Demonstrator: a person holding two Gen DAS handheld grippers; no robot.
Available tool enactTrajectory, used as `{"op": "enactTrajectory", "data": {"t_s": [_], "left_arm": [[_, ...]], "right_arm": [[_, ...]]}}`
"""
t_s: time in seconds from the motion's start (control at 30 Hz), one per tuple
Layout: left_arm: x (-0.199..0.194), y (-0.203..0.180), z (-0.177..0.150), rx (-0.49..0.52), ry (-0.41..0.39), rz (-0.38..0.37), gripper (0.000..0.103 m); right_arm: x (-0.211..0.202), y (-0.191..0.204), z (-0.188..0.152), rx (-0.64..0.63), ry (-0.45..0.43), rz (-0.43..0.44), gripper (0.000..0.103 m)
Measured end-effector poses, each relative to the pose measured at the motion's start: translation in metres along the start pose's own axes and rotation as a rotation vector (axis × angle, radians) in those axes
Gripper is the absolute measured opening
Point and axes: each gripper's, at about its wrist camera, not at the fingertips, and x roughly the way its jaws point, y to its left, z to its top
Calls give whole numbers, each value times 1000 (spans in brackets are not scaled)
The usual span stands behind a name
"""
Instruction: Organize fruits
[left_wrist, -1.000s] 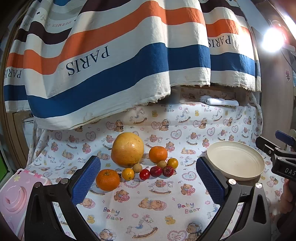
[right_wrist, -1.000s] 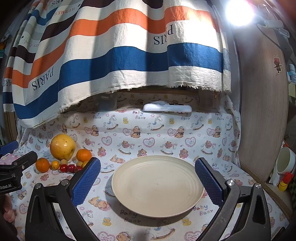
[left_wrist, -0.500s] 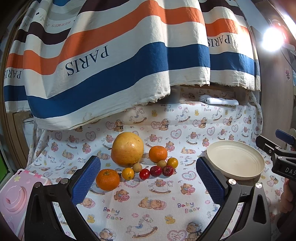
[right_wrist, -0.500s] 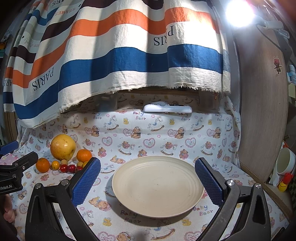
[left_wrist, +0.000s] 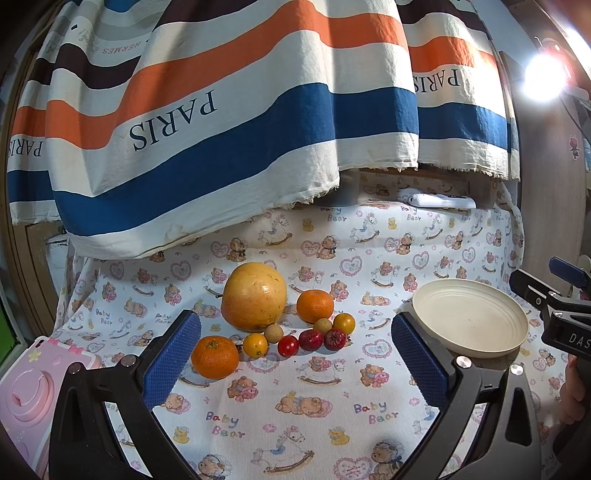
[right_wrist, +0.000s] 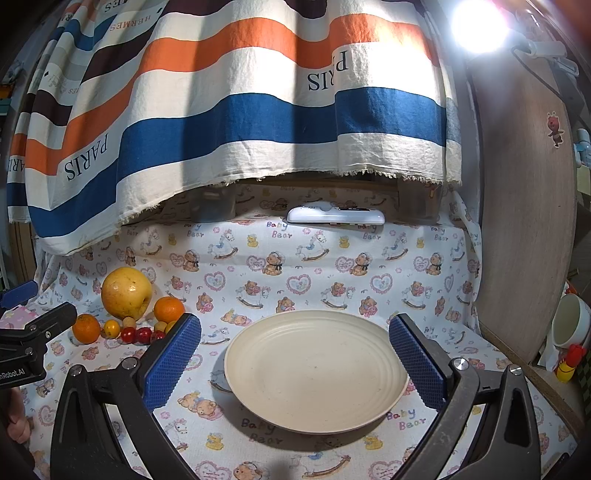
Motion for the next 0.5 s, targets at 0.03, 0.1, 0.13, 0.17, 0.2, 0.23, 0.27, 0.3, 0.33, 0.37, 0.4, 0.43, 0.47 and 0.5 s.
{"op": "enactTrajectory", "data": {"t_s": [0.03, 0.1, 0.13, 0.17, 0.2, 0.23, 0.27, 0.3, 0.33, 0.37, 0.4, 0.43, 0.47, 0.5], "left_arm": [[0, 0, 0, 0, 1, 0, 103], [0, 0, 0, 0, 0, 0, 103], [0, 0, 0, 0, 0, 0, 103], [0, 0, 0, 0, 0, 0, 102], [0, 0, 0, 0, 0, 0, 103], [0, 0, 0, 1, 1, 0, 102], [0, 0, 0, 1, 1, 0, 102], [0, 0, 0, 1, 1, 0, 103], [0, 0, 0, 1, 0, 0, 102], [0, 0, 0, 1, 0, 0, 103], [0, 0, 0, 1, 1, 0, 103], [0, 0, 0, 1, 1, 0, 103], [0, 0, 0, 1, 1, 0, 103], [0, 0, 0, 1, 1, 0, 103]], "right_arm": [[0, 0, 0, 0, 0, 0, 103], [0, 0, 0, 0, 0, 0, 103], [0, 0, 0, -1, 0, 1, 103], [0, 0, 0, -1, 0, 1, 103], [0, 0, 0, -1, 1, 1, 103], [0, 0, -1, -1, 1, 1, 103], [0, 2, 0, -4, 1, 1, 103], [0, 2, 0, -3, 0, 1, 103], [0, 2, 0, -3, 0, 2, 103], [0, 2, 0, -3, 0, 2, 103], [0, 2, 0, -3, 0, 1, 103], [0, 2, 0, -3, 0, 1, 103], [0, 2, 0, -3, 1, 2, 103], [0, 2, 0, -2, 1, 2, 103]]}}
